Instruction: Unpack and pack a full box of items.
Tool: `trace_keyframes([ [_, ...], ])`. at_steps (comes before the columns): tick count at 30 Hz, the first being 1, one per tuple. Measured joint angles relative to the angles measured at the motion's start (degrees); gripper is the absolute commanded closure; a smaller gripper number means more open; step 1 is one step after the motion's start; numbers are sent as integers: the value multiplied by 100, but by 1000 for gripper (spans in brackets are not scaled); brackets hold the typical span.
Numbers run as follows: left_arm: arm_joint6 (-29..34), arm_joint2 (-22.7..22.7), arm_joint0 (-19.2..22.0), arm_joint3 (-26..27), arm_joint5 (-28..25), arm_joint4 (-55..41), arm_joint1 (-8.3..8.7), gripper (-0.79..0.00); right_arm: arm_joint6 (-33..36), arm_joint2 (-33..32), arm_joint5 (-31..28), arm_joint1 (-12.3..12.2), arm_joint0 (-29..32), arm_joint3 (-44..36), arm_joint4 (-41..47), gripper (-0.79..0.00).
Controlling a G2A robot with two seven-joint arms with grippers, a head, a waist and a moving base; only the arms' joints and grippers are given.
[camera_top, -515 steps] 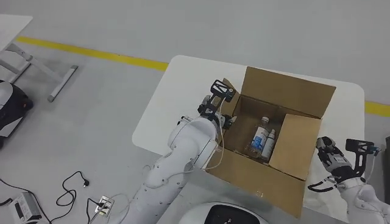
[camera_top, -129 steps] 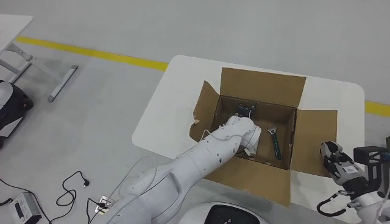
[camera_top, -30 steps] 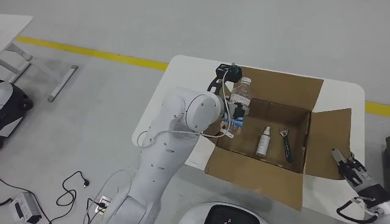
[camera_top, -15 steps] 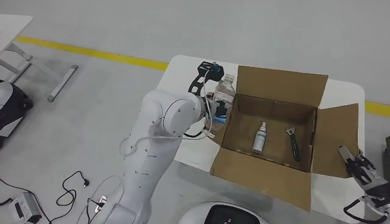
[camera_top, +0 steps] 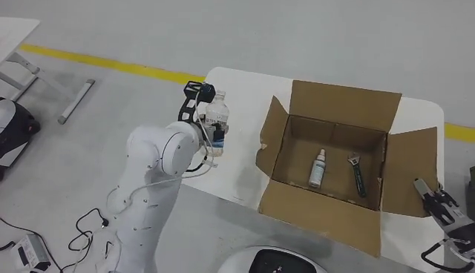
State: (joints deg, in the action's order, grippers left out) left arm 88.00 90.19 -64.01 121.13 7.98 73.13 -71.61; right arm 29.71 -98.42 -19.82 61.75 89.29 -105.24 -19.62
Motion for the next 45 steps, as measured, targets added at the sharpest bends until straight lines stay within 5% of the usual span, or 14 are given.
trace_keyframes([
  [6,0,-417,-269,-691,-87,437,190,0,6,-40,-30,-12,-1,16,36,0],
  [12,0,-971,-123,-1494,194,517,231,0,24,-75,-95,-26,4,38,59,0],
  [25,-24,-1022,-112,-1541,201,395,227,0,118,-55,-278,-53,-14,171,170,0],
  [29,-505,-1266,-107,-1672,13,418,202,0,159,-55,-303,-63,-41,208,209,0],
  [45,-1276,-1636,172,-3202,-448,490,146,0,263,-43,-297,-94,-91,279,414,0],
])
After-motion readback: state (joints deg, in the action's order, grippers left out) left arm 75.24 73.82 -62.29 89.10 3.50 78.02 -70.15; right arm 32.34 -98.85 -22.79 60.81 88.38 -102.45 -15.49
